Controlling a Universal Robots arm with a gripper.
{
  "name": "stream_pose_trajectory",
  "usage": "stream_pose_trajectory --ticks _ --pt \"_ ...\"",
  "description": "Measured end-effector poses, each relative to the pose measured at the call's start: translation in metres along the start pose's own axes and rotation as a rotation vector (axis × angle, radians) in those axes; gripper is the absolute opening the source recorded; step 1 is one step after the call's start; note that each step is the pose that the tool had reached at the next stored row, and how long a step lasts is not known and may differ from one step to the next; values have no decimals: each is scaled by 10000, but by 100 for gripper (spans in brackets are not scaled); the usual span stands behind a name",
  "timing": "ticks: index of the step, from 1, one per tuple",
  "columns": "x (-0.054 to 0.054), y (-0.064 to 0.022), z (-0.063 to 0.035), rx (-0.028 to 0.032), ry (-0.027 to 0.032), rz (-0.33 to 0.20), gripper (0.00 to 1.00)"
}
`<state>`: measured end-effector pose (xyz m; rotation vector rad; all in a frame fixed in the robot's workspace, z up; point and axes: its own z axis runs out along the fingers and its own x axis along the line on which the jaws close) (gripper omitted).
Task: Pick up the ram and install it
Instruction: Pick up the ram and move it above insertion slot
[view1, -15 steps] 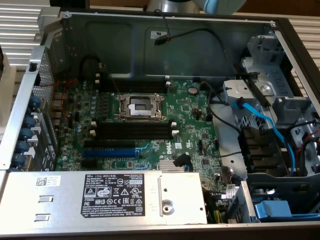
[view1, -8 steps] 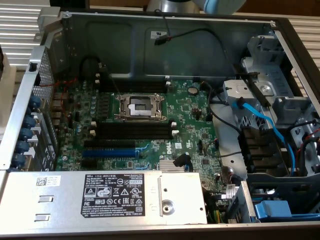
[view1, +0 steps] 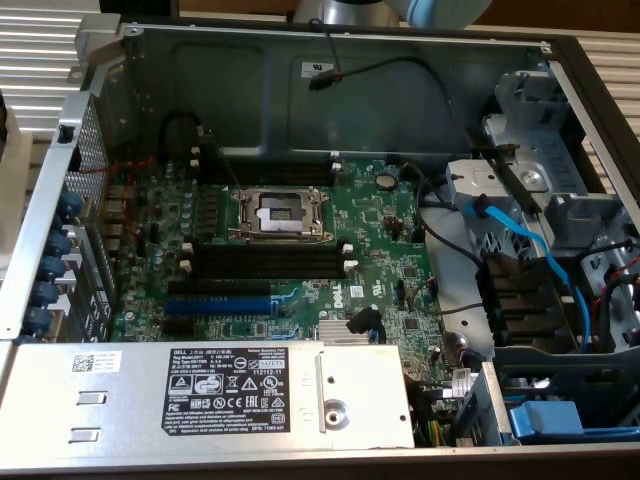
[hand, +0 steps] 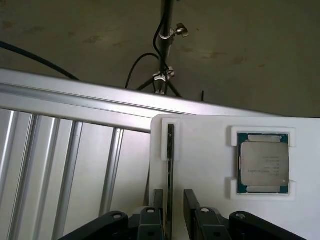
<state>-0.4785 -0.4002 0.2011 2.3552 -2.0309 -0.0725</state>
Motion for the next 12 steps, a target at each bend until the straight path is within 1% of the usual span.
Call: stream_pose_trajectory --ticks 2,3,8,10,12 --pt "0 0 0 -1 0 -1 29" --pt "0 0 0 -1 0 -1 21" --pt "1 0 -1 -3 1 0 21" --pt "8 1 -1 1 -24 -2 21" --pt "11 2 0 4 -29 0 21"
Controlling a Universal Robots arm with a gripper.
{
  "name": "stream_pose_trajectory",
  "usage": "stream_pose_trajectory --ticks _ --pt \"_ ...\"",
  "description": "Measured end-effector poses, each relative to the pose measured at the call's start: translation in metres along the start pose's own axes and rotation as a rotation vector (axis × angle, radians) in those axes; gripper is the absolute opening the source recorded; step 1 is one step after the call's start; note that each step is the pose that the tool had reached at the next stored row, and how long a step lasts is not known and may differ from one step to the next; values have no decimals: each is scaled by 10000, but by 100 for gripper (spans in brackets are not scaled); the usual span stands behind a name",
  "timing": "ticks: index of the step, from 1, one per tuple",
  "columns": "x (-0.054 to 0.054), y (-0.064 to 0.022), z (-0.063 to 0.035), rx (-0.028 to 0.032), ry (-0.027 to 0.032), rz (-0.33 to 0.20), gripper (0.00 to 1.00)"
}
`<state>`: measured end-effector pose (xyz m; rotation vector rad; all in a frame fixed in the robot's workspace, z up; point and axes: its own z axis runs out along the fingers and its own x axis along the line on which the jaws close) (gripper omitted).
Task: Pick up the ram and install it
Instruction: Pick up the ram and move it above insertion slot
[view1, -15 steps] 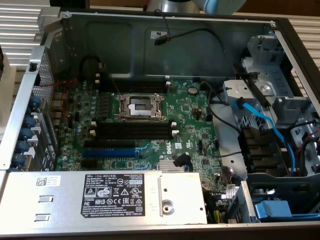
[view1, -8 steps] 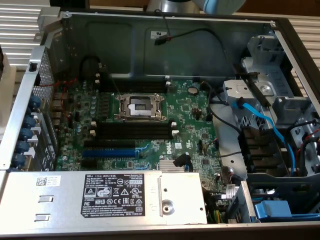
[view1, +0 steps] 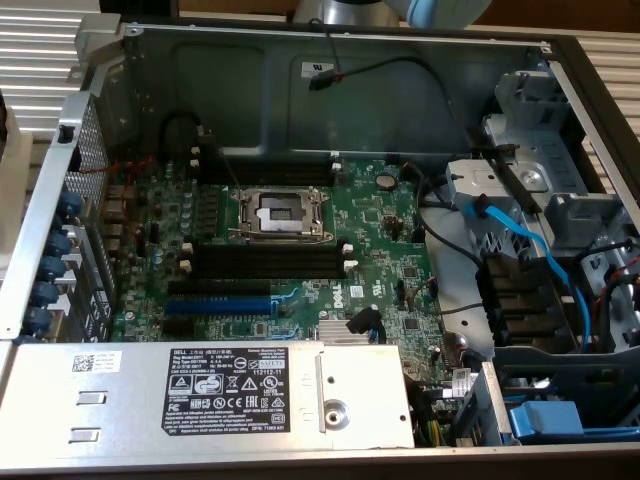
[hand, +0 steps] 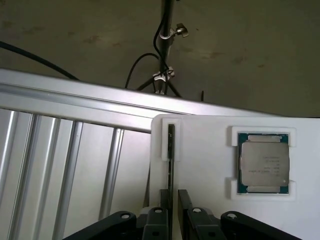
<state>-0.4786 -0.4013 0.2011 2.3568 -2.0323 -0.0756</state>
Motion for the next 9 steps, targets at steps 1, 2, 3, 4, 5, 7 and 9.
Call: stream_pose_trajectory --ticks 1,2,3,4,5,7,9 --pt "2 0 0 0 0 0 21" --pt "2 0 0 0 0 -1 21" --pt "4 0 0 -1 0 -2 21" --pt "8 1 0 -2 1 -3 21" --pt "9 1 -1 -3 0 -3 21" --pt "9 1 0 -1 0 -2 21" --pt "9 1 0 -1 0 -2 21"
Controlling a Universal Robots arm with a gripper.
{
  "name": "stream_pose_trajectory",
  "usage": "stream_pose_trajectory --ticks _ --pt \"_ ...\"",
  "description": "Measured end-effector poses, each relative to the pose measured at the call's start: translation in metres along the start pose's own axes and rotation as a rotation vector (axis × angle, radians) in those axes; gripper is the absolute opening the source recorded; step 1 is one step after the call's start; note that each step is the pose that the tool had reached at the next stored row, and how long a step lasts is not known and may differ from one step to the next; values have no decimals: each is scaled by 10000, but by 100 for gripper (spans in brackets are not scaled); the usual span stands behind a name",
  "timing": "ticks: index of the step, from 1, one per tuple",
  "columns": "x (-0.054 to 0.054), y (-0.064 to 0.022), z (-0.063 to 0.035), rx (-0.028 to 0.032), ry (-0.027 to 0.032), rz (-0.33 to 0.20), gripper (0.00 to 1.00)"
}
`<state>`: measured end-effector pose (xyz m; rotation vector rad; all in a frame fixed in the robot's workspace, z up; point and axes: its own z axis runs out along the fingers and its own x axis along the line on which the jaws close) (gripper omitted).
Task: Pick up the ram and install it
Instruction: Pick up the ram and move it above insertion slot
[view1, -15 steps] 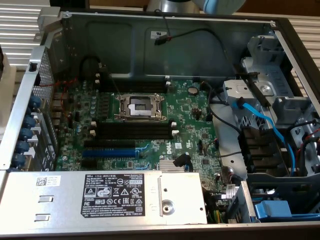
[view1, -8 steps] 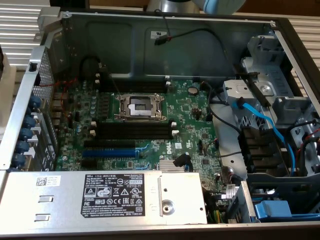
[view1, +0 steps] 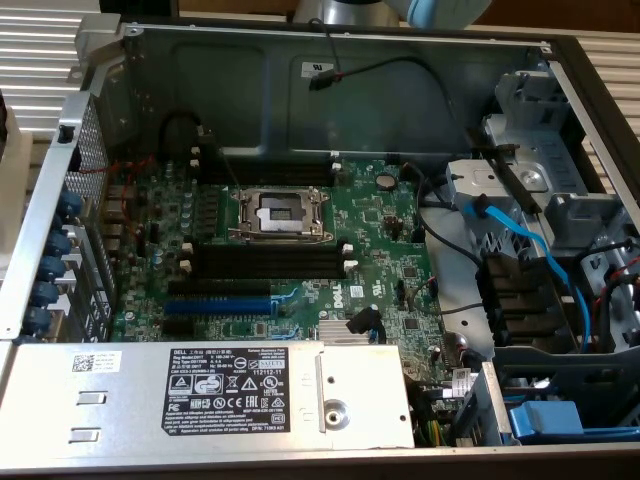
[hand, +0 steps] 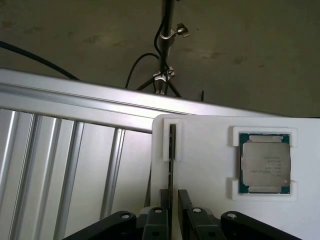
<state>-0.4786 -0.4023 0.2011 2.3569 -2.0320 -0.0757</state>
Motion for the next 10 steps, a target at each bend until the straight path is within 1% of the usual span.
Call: stream_pose_trajectory --ticks 10 --pt "11 2 1 0 0 0 21"
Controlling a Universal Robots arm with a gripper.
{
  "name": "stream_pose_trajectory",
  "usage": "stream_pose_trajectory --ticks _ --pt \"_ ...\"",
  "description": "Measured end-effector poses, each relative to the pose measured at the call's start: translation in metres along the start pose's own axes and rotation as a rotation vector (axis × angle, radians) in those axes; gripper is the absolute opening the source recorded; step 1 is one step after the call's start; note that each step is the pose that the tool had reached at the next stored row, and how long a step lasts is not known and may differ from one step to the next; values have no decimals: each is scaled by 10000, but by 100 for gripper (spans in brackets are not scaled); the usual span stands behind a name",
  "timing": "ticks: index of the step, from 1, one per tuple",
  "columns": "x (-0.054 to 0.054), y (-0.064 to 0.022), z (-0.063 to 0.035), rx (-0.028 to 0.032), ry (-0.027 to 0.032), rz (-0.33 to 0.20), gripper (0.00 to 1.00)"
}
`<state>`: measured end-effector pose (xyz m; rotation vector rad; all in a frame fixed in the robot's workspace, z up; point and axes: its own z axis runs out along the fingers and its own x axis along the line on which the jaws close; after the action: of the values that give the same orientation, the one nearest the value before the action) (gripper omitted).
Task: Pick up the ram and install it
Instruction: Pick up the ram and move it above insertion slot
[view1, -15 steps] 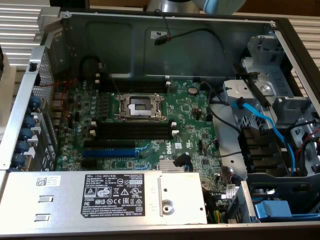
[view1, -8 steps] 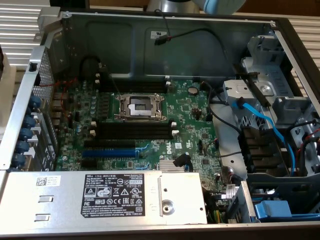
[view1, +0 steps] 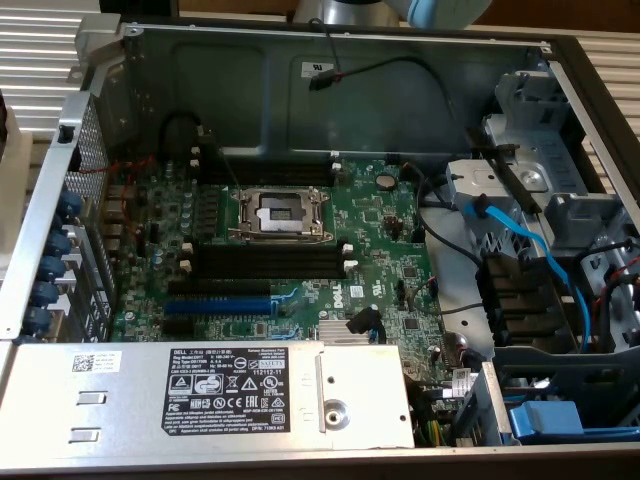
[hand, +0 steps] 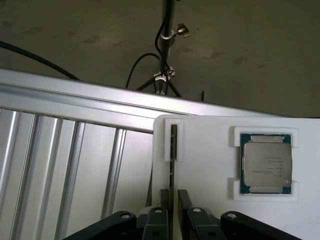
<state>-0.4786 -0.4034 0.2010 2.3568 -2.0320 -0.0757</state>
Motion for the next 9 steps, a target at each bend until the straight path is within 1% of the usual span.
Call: stream_pose_trajectory --ticks 1,2,3,9 --pt "0 0 0 -1 1 0 21" --pt "0 0 0 -1 3 -1 19" --pt "-2 0 1 0 1 -1 12" --pt "-4 0 2 0 1 0 12"
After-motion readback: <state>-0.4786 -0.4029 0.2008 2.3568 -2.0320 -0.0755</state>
